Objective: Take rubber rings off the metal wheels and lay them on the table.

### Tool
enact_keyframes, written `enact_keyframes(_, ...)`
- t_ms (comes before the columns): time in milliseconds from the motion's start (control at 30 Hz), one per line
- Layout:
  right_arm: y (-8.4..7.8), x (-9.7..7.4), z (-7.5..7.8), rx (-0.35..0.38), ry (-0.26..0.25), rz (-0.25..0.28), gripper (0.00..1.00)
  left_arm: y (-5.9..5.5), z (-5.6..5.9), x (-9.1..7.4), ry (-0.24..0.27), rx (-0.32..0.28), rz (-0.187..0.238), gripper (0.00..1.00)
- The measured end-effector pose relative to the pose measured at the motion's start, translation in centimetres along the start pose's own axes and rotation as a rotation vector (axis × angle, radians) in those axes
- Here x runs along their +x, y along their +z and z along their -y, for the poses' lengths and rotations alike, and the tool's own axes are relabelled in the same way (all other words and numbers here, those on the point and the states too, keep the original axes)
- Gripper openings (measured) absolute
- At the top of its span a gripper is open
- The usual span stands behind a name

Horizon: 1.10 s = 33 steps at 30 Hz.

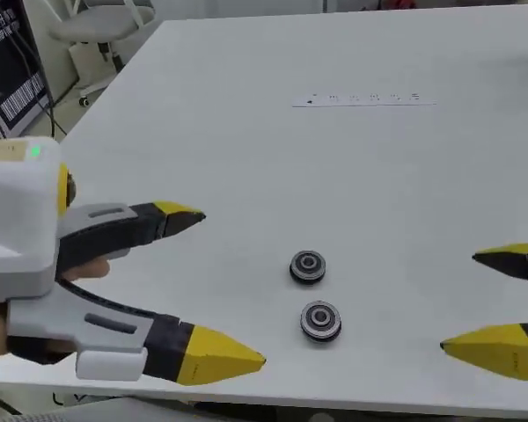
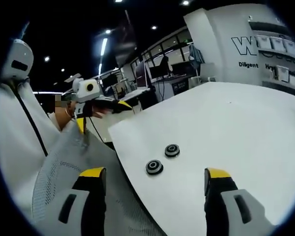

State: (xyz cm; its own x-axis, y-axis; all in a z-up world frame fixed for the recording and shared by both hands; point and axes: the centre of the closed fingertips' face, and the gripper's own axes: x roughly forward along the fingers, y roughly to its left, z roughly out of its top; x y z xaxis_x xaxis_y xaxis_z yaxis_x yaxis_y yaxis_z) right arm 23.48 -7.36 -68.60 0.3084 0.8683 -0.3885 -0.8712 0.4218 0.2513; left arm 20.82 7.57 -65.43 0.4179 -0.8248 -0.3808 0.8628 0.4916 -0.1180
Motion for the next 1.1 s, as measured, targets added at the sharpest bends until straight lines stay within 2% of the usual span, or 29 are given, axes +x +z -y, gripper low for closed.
enact_keyframes(33,0.5,-0.1,0.0,-0.014,-0.002,0.004,0.78,0.5,0.2,0.1,-0.005,0.010,0.008,1.00)
enact_keyframes(167,2.9,-0.6,0.0,-0.076,-0.001,0.034,0.78,2.6,0.8,0.5,0.000,0.111,0.020,1.00)
enact_keyframes(300,5.1,-0.6,-0.1,-0.127,0.018,0.071,0.79,4.7,1.4,0.7,-0.020,0.136,0.058,1.00)
enact_keyframes(400,7.2,-0.6,-0.3,-0.182,0.036,0.111,0.79,6.3,2.0,0.8,-0.030,0.199,0.066,1.00)
enact_keyframes(533,9.9,-1.0,0.1,-0.220,0.030,0.160,0.78,7.9,2.4,0.8,-0.045,0.249,0.073,1.00)
enact_keyframes(733,13.4,-1.2,0.5,-0.306,0.014,0.211,0.77,9.9,2.2,1.2,-0.057,0.309,0.094,1.00)
enact_keyframes(833,14.2,-0.8,0.7,-0.326,0.012,0.216,0.76,10.7,1.4,1.7,-0.048,0.347,0.092,1.00)
enact_keyframes(933,14.6,0.2,1.1,-0.364,0.011,0.212,0.75,11.2,0.7,2.4,-0.051,0.353,0.104,1.00)
enact_keyframes(1000,14.5,1.1,1.4,-0.361,0.016,0.200,0.69,11.4,0.4,2.9,-0.056,0.347,0.109,1.00)
enact_keyframes(1100,13.7,2.6,1.3,-0.345,0.054,0.173,0.63,11.2,-0.2,3.9,-0.057,0.354,0.117,1.00)
